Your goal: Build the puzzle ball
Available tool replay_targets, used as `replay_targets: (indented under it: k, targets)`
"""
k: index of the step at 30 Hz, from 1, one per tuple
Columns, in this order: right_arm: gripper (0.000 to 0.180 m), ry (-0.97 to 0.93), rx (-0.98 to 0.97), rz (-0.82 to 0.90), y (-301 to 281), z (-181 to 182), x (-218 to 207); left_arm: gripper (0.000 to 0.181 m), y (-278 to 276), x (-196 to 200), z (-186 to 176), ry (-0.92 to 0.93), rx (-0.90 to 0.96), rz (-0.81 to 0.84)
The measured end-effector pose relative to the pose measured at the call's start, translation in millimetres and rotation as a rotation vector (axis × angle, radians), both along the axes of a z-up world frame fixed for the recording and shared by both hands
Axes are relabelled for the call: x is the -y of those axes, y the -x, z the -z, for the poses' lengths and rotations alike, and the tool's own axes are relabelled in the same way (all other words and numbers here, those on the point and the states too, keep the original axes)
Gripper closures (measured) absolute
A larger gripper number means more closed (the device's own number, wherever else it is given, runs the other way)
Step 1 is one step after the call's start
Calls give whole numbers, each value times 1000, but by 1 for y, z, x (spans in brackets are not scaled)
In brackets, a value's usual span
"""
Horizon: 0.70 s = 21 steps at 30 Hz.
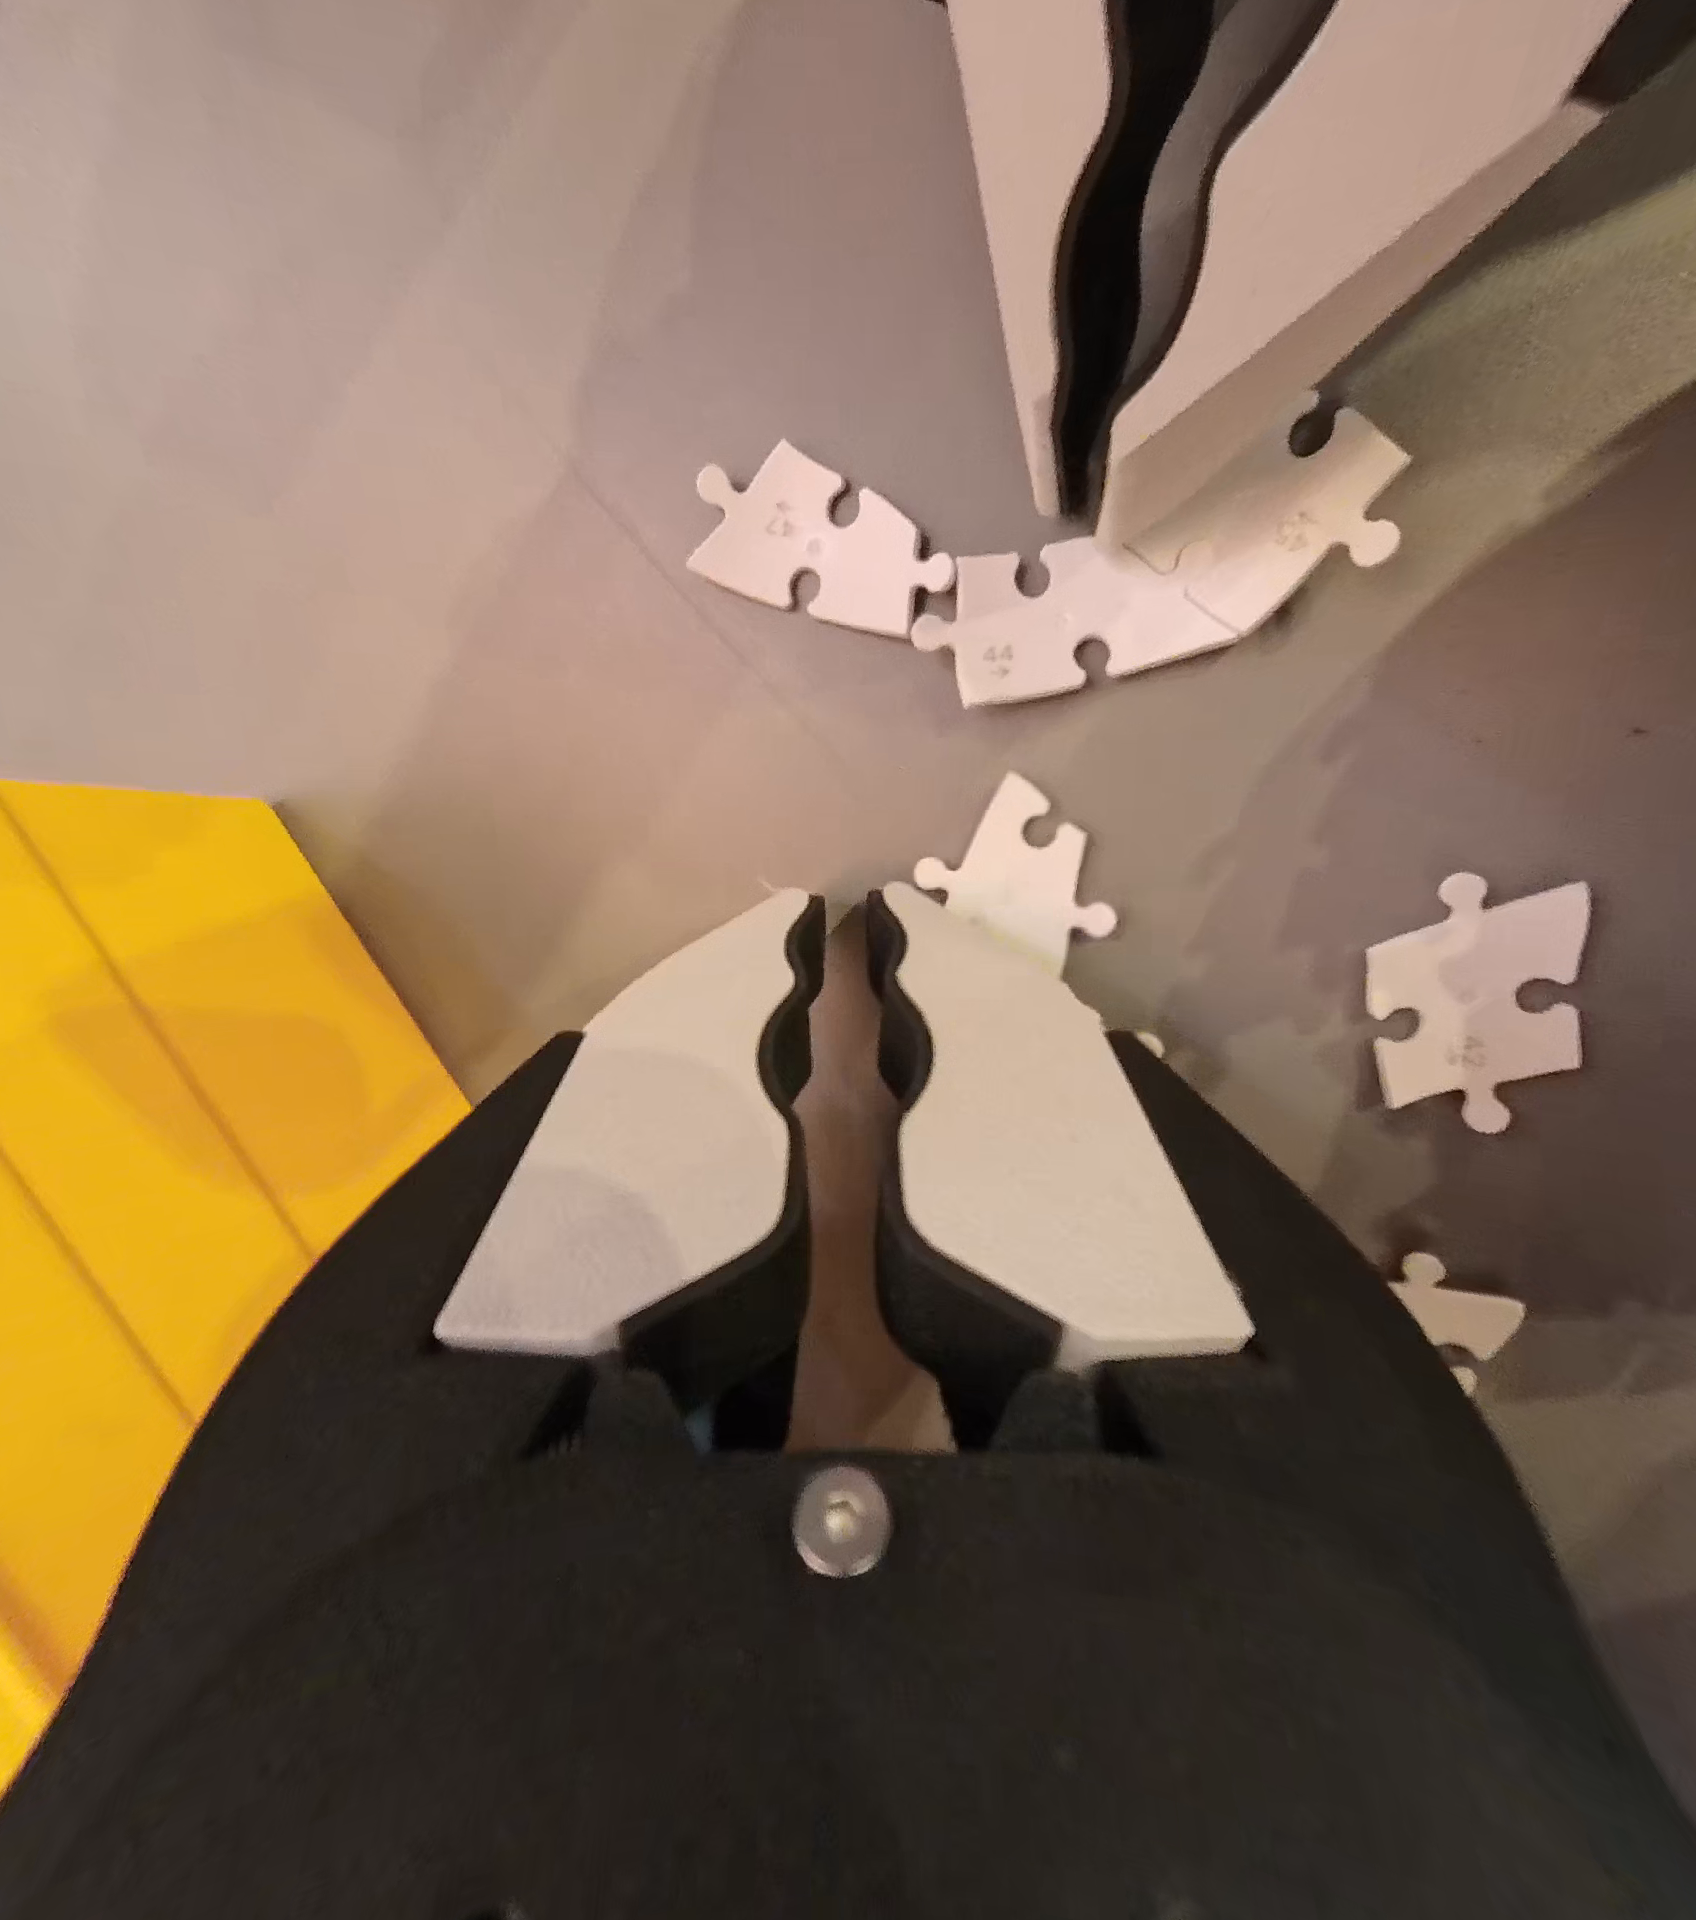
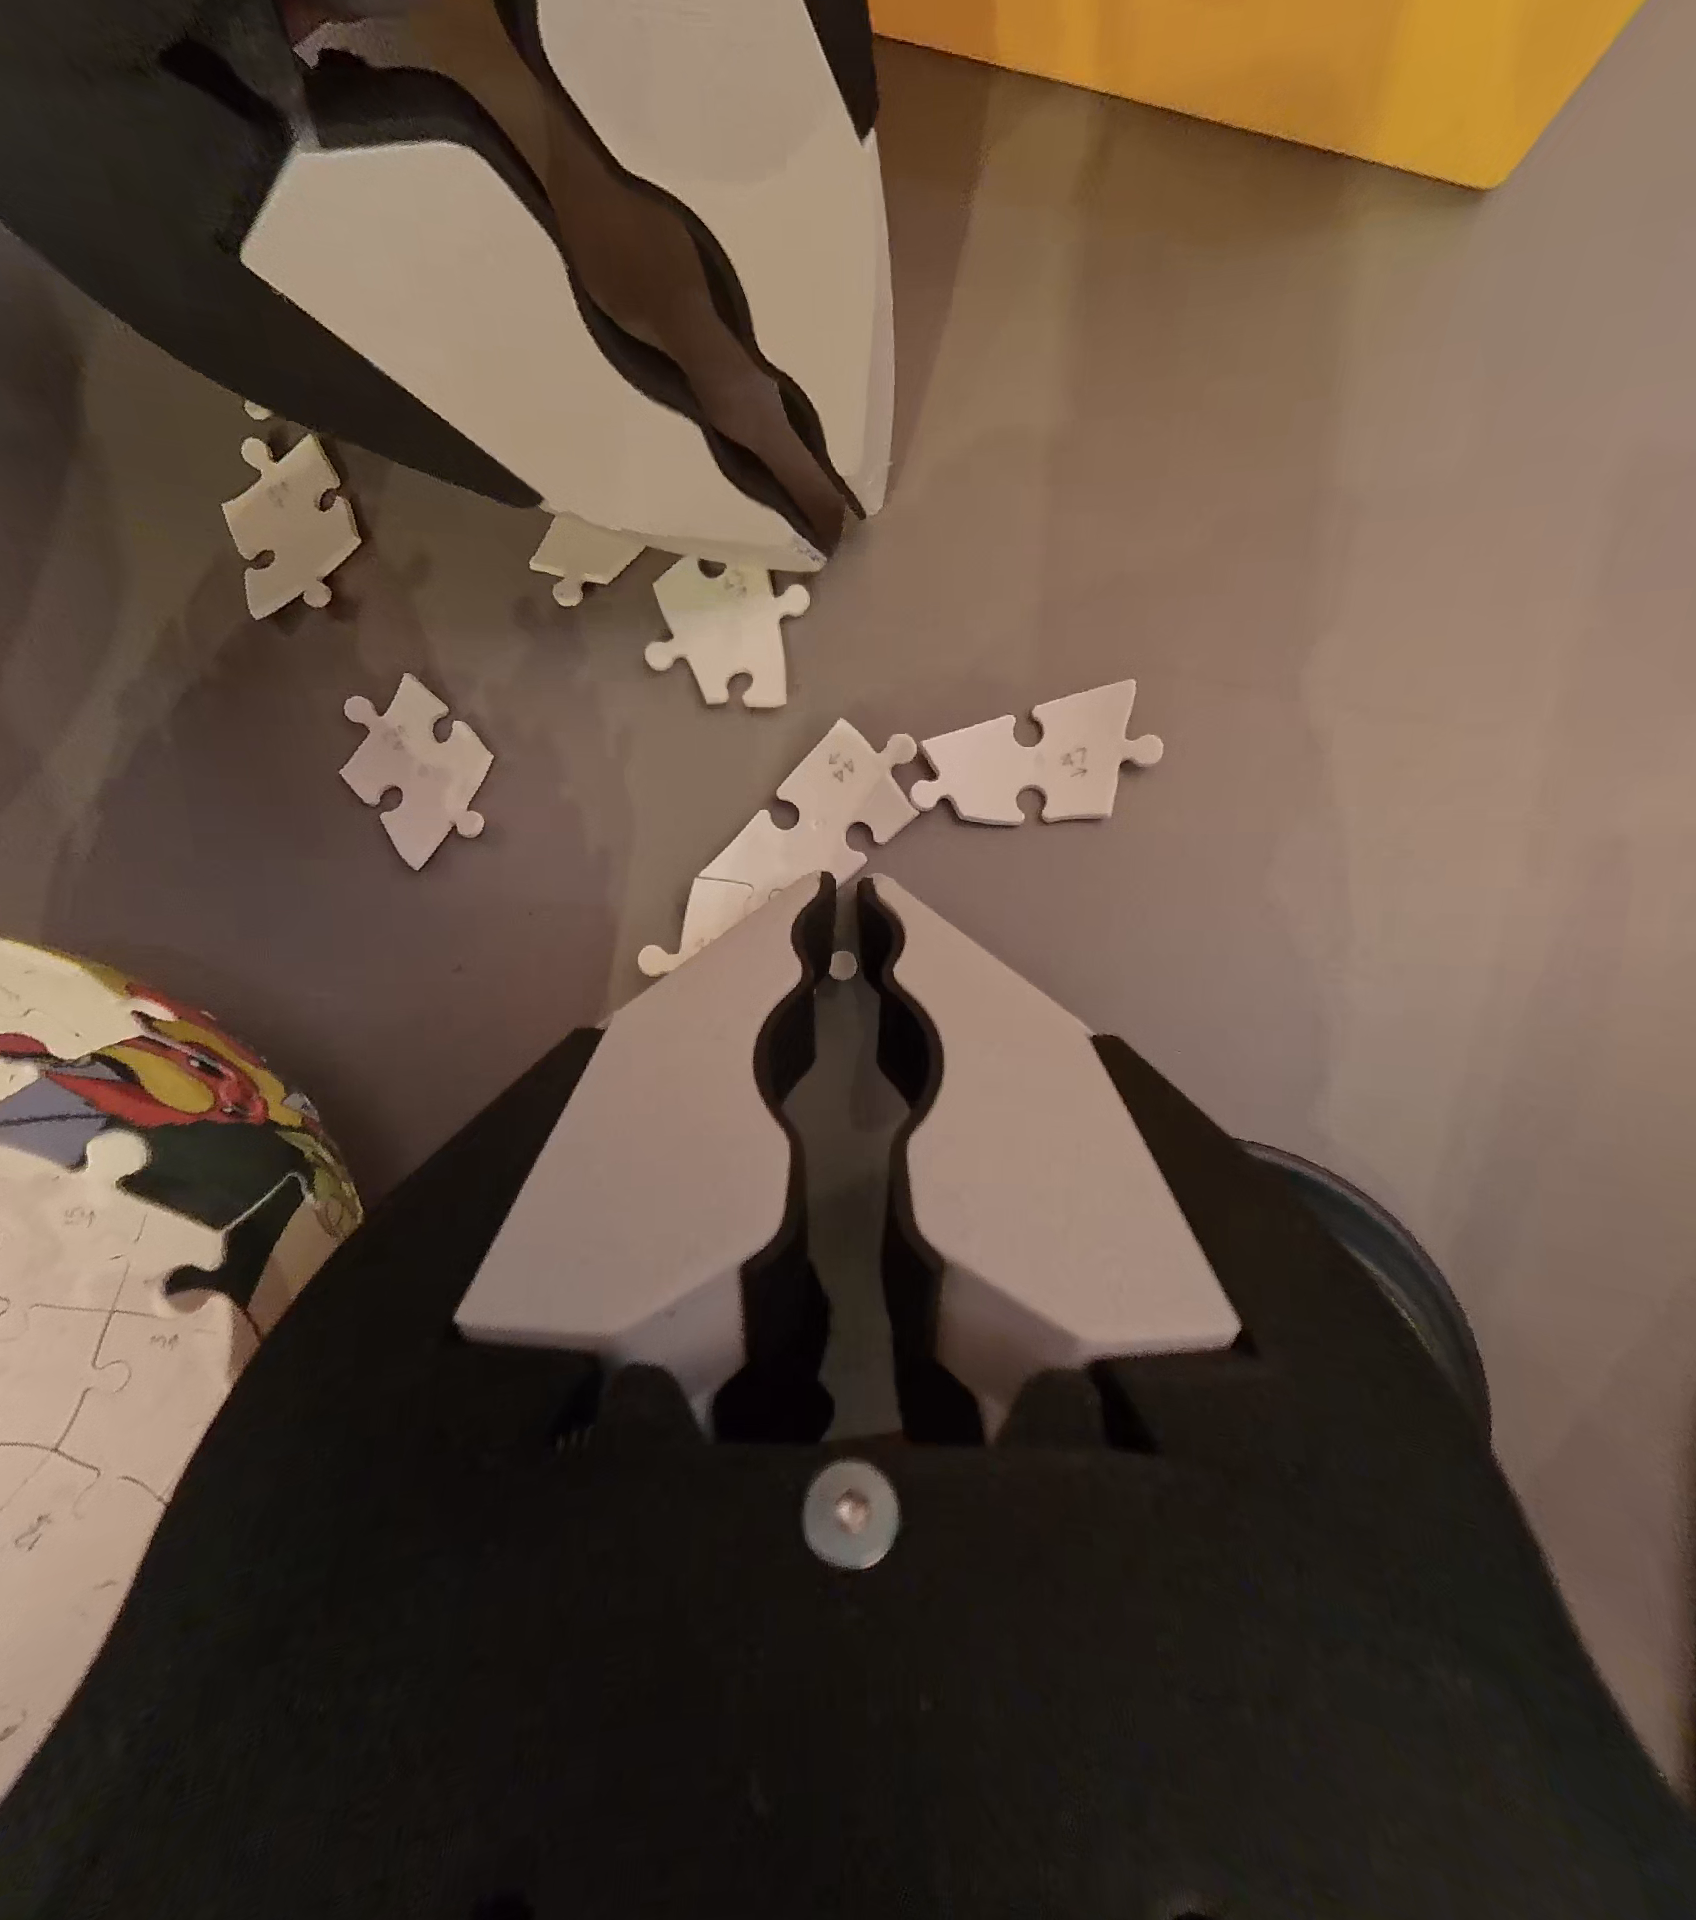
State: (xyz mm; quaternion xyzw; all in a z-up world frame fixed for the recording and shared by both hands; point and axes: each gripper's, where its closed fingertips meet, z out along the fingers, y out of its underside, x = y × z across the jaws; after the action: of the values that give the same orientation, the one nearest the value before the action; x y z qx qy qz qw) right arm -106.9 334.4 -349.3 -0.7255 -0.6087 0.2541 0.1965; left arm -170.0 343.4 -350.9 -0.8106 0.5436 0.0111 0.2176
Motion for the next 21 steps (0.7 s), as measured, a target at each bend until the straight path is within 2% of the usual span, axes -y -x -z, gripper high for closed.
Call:
replay_targets:
  k: [14, 21]
  targets:
    - [178, -1, -4, -2, 4, 0, 1, 172, -11, 3, -8, -25, 39, 22]
    - [180, 8, -9, -2, 12, 0, 4, 172, -5, 20, -7, -8, 53, 27]
